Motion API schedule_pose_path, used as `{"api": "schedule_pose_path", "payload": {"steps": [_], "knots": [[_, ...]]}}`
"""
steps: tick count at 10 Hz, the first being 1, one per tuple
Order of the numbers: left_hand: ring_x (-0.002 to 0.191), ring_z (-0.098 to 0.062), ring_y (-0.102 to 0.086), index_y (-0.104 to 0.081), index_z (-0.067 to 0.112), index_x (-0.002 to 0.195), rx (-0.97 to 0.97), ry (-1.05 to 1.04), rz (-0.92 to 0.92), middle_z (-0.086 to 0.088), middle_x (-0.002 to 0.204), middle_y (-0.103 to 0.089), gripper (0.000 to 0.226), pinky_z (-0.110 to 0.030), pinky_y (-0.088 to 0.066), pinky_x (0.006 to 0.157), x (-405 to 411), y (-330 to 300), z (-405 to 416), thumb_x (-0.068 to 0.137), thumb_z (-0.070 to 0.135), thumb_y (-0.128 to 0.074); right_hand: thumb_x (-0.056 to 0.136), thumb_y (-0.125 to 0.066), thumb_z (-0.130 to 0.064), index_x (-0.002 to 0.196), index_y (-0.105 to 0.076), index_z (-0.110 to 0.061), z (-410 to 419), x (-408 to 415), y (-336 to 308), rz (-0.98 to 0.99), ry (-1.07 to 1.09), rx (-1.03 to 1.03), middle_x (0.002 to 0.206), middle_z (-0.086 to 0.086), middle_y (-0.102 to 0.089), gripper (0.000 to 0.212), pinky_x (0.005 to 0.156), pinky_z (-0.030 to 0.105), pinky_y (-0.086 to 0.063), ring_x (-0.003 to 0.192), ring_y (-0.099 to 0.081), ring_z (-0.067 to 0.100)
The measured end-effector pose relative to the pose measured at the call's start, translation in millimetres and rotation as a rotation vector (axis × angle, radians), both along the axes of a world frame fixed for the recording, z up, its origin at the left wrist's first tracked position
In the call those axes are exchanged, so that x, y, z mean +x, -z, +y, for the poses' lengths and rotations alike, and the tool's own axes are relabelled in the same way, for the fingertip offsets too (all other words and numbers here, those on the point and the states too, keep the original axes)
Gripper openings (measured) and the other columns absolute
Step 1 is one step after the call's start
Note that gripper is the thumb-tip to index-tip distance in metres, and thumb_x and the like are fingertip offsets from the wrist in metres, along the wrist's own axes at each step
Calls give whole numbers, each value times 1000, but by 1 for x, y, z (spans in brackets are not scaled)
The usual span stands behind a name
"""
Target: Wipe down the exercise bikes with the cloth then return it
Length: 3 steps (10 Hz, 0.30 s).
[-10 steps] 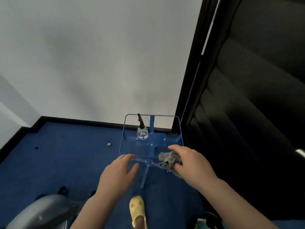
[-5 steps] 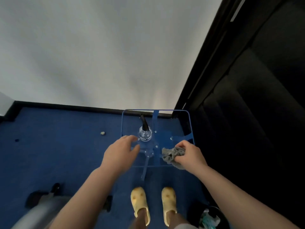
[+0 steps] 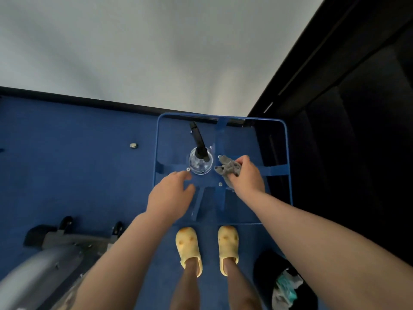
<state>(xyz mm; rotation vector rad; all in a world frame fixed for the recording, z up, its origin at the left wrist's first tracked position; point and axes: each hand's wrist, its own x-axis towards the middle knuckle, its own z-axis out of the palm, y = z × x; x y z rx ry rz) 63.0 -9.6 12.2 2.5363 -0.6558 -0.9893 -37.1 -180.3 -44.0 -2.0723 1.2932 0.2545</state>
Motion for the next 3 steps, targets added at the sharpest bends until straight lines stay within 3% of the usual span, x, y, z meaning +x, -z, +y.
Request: {"api": "schedule_pose_path", "payload": {"steps": [1,3], "knots": [[111,-20,-58,-55,29,126,7,-15,-2,5,130,-58,35,-36,-47,87,1,4,4,92,32,-45,86,-66,-20,117,-44,-20,2,3,15,69,-119,48,118,5,-57,38,70,33,-43,102,-56,25],[108,-20,-58,-56,28,124,4,-47,-19,3,126,-59,34,-36,-48,85,8,-22,9,92,31,-45,85,-64,-27,121,-45,-22,-2,-1,-20,131,-182,48,121,3,-57,42,71,35,-48,100,-58,26]]}}
